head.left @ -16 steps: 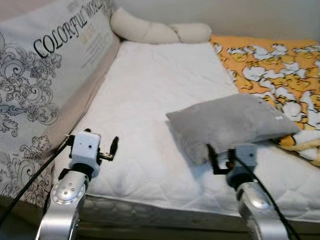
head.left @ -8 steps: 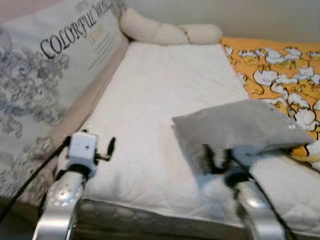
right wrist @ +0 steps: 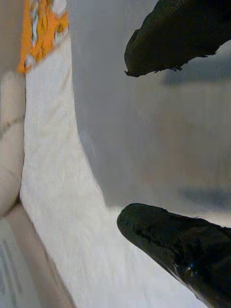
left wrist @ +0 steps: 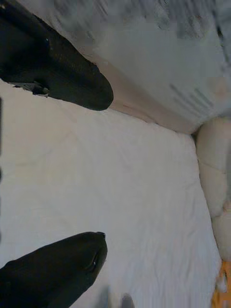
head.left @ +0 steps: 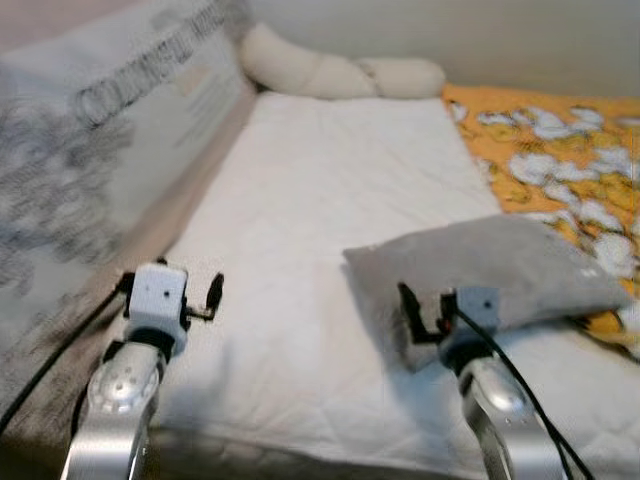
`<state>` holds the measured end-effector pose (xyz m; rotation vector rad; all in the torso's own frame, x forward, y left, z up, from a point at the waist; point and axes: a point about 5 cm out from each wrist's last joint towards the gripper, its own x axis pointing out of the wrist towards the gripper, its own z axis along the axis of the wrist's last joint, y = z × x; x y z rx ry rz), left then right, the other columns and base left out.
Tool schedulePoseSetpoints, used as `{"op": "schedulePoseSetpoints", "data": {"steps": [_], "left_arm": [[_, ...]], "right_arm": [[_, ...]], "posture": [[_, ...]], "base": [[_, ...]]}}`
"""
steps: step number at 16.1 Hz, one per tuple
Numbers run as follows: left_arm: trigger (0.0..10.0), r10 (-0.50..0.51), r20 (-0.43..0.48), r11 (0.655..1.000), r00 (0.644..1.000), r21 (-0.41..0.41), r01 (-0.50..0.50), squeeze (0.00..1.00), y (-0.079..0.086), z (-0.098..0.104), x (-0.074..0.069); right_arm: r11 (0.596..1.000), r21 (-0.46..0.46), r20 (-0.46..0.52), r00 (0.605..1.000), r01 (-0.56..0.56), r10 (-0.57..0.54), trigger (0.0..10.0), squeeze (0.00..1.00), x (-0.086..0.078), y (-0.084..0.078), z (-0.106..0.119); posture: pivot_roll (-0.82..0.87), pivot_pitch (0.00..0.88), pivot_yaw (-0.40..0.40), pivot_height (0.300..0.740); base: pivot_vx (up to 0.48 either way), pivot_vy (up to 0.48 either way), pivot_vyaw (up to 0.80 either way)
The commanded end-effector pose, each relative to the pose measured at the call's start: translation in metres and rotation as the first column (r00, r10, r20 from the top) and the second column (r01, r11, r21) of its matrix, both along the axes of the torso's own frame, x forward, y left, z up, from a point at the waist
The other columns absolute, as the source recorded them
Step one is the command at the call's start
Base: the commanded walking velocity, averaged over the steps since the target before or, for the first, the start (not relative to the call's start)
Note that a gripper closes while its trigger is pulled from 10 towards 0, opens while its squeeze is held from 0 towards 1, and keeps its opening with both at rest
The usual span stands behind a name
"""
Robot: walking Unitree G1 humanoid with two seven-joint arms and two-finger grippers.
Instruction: Clean up the room
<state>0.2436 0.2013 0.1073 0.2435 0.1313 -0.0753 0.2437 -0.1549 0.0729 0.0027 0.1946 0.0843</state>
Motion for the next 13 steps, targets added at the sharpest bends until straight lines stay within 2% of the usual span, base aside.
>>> {"op": "schedulePoseSetpoints", "data": {"steps": [1, 4, 6, 7, 8, 9, 11, 13], "left_arm": [[10.0, -0.027, 0.006, 1.000, 1.000, -0.008, 0.027, 0.00, -0.008, 0.001, 0.002], [10.0, -0.030, 0.006, 1.000, 1.000, -0.010, 0.030, 0.00, -0.008, 0.001, 0.001], [10.0, -0.037, 0.007, 0.999, 0.999, -0.012, 0.037, 0.00, -0.009, 0.001, 0.002], [10.0, -0.055, -0.002, 0.998, 0.998, -0.010, 0.055, 0.00, -0.011, 0.000, 0.001], [10.0, -0.074, -0.010, 0.997, 0.997, -0.006, 0.074, 0.00, -0.012, -0.001, 0.001], [10.0, -0.116, -0.027, 0.993, 0.993, 0.006, 0.116, 0.00, -0.015, -0.003, 0.001], [10.0, -0.194, -0.053, 0.981, 0.979, 0.014, 0.195, 0.00, -0.020, -0.005, -0.001], [10.0, -0.226, -0.061, 0.974, 0.972, 0.019, 0.228, 0.00, -0.021, -0.005, -0.001]], "right_arm": [[1.000, -0.010, -0.001, 1.000, 0.024, -0.024, 10.0, 0.00, -0.001, -0.008, 0.000], [1.000, -0.013, -0.004, 1.000, 0.023, -0.023, 10.0, 0.00, -0.002, -0.008, 0.000], [0.999, -0.021, -0.028, 0.998, 0.048, -0.048, 10.0, 0.00, -0.003, -0.011, -0.004], [0.995, 0.024, -0.033, 0.995, 0.093, -0.092, 10.0, 0.00, -0.005, -0.015, -0.006], [0.992, 0.033, -0.027, 0.993, 0.118, -0.118, 10.0, 0.84, -0.005, -0.018, -0.006], [0.985, 0.039, -0.009, 0.986, 0.168, -0.168, 10.0, 1.00, -0.005, -0.023, -0.004], [0.963, 0.059, 0.029, 0.964, 0.261, -0.263, 10.0, 1.00, -0.005, -0.035, 0.000], [0.941, 0.073, 0.035, 0.943, 0.329, -0.332, 10.0, 1.00, -0.006, -0.044, 0.002]], "posture": [[0.04, 0.000, 0.010, 0.740], [0.04, 0.000, 0.012, 0.740], [0.04, 0.000, 0.012, 0.740], [0.04, 0.000, 0.015, 0.740], [0.04, 0.000, 0.017, 0.740], [0.04, 0.000, 0.017, 0.740], [0.05, 0.000, 0.019, 0.740], [0.05, 0.000, 0.020, 0.740]], "base": [[0.285, 0.000, 0.00], [0.269, 0.000, 0.00], [0.000, 0.000, 0.00], [0.000, 0.000, 0.00], [0.000, 0.000, 0.00], [0.000, 0.000, 0.00], [0.000, 0.000, 0.00], [0.000, 0.000, 0.00]]}}
